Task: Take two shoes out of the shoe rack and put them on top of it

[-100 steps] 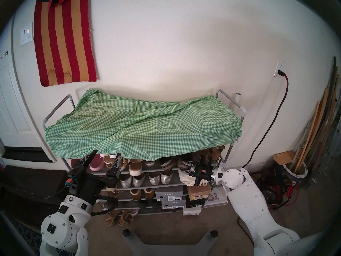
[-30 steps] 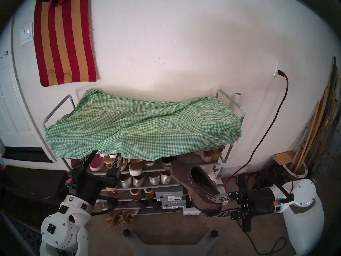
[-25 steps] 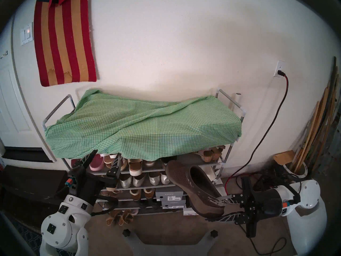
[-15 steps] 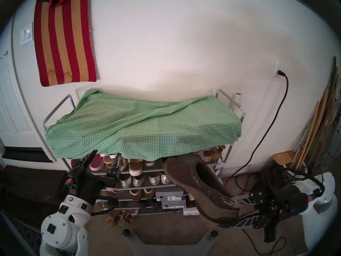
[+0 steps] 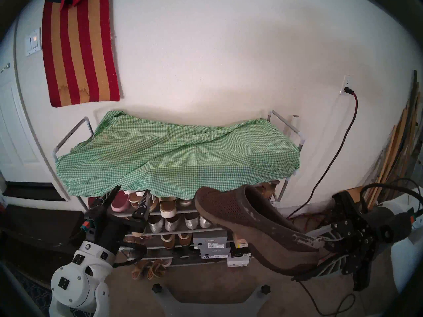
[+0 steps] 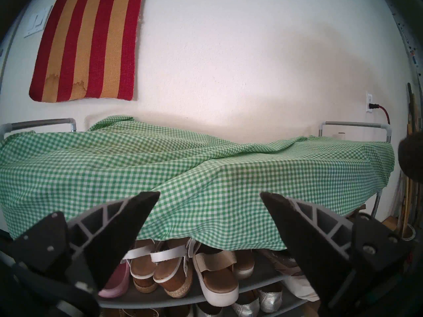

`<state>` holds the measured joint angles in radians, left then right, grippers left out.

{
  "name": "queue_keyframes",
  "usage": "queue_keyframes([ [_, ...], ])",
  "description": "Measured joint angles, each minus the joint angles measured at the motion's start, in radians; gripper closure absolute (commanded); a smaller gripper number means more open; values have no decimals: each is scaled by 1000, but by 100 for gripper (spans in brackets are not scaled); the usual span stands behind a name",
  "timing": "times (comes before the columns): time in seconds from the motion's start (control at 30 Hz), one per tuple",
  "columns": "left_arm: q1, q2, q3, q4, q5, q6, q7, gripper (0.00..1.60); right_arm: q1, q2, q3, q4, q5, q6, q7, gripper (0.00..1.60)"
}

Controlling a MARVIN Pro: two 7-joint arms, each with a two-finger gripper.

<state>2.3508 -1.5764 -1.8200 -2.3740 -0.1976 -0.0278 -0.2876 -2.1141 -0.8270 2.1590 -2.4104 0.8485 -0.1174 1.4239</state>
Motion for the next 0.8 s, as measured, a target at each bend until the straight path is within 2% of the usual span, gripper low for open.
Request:
queue_keyframes([
  [0.1,0,0,0,0,0,0,0,0,37,17,-7,18,-18,-42,-53,160],
  [0.4,0,0,0,0,0,0,0,0,146,34,-61,101,-161,-164,-212,160],
  [0.8,0,0,0,0,0,0,0,0,282,45,-150,244,-304,-239,-410,160],
])
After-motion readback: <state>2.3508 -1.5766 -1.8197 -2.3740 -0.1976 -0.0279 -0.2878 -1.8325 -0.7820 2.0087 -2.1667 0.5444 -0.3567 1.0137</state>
